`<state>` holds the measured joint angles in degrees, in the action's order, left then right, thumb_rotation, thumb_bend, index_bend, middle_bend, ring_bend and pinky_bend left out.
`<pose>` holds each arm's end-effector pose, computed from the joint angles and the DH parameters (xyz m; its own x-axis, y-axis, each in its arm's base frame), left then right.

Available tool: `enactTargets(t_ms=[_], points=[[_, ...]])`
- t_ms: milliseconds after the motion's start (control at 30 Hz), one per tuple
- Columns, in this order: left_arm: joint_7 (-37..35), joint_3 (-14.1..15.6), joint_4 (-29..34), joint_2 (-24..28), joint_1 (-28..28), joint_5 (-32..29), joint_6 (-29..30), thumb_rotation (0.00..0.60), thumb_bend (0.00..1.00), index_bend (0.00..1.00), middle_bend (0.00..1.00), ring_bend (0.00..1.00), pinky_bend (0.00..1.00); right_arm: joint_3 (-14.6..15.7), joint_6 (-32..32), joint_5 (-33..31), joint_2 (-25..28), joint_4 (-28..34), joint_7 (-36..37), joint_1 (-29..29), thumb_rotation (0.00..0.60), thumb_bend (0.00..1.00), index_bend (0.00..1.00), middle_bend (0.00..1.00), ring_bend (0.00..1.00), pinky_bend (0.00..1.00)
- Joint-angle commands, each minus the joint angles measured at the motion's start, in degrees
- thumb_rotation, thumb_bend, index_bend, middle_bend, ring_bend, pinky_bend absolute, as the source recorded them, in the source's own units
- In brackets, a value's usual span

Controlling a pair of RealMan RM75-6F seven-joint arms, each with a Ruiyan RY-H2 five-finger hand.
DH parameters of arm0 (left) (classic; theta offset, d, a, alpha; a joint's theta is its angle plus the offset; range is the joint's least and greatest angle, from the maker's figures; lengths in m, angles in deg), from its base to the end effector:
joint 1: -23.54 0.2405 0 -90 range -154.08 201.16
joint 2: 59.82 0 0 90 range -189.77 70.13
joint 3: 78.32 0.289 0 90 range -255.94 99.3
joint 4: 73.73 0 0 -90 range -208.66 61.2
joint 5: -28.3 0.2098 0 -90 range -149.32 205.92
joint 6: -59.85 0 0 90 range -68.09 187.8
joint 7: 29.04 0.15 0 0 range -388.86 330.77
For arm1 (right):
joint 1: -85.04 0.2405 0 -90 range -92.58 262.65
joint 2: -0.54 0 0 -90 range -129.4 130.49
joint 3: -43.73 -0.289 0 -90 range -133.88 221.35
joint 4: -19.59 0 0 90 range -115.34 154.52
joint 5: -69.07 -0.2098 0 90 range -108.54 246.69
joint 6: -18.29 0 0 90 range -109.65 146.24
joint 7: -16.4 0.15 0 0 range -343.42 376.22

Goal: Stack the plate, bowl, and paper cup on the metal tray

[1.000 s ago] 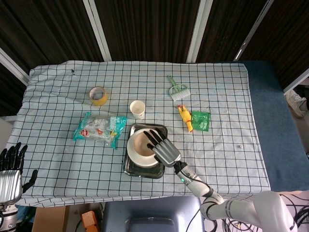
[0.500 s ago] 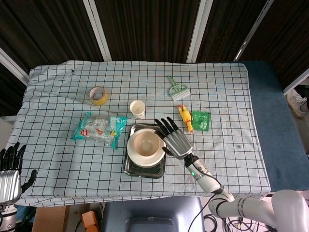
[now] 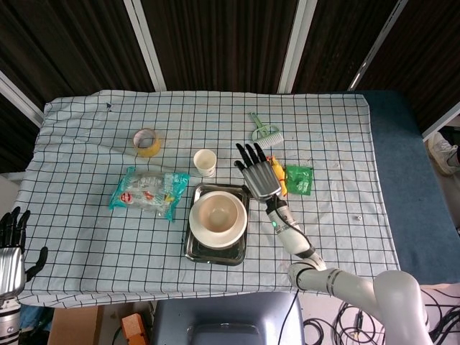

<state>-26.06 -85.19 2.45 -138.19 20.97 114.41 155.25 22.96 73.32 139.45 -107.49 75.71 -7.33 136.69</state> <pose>-0.3644 0.1869 0.1452 0.4667 -0.2246 0.8554 0.8832 0.0670 -0.4642 -0.1091 -0.4396 -0.0694 0.5315 0.0146 0.8470 -0.7769 -0.3902 0.4942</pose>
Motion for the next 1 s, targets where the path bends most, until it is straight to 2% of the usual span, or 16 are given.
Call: enactTargets(t_ms=[33, 267, 533, 667, 867, 1000], points=[[-0.4, -0.1, -0.1, 0.2, 0.1, -0.5, -0.3, 0.6, 0.35, 0.0, 0.0, 0.0, 0.0, -3.4, -2.9, -2.8, -6.7, -10.7, 1.8, 6.1, 0.6, 0.21, 0.3, 0.0, 0.0, 0.0], [-0.8, -0.9, -0.1, 0.6, -0.1, -2.1, -1.2, 0.6, 0.35, 0.0, 0.0, 0.0, 0.0, -5.7, -4.6, -3.7, -15.3, -23.7, 4.6, 14.2, 0.6, 0.21, 0.25, 0.0, 0.0, 0.0], [-1.9, -1.6, -0.1, 1.2, 0.1, -3.7, -1.8, 0.6, 0.35, 0.0, 0.0, 0.0, 0.0, -6.5, -7.9, -4.3, -21.9, -35.4, 5.7, 21.2, 0.6, 0.21, 0.36, 0.0, 0.0, 0.0], [-2.3, -1.7, 0.0, 1.5, 0.1, -4.1, -1.9, 0.6, 0.35, 0.0, 0.0, 0.0, 0.0, -5.7, -10.0, -6.0, -22.0, -36.2, 4.7, 21.9, 0.6, 0.21, 0.39, 0.0, 0.0, 0.0], [-2.5, -1.7, 0.1, 1.6, 0.3, -3.9, -1.5, 0.6, 0.36, 0.0, 0.0, 0.0, 0.0, -5.1, -9.8, -8.6, -22.0, -36.9, 4.0, 22.5, 0.6, 0.21, 0.41, 0.0, 0.0, 0.0], [-2.6, -1.8, 0.0, 1.6, 0.2, -4.2, -1.7, 0.6, 0.36, 0.0, 0.0, 0.0, 0.0, -4.8, -9.9, -9.7, -22.0, -37.9, 4.0, 22.9, 0.6, 0.21, 0.47, 0.0, 0.0, 0.0]])
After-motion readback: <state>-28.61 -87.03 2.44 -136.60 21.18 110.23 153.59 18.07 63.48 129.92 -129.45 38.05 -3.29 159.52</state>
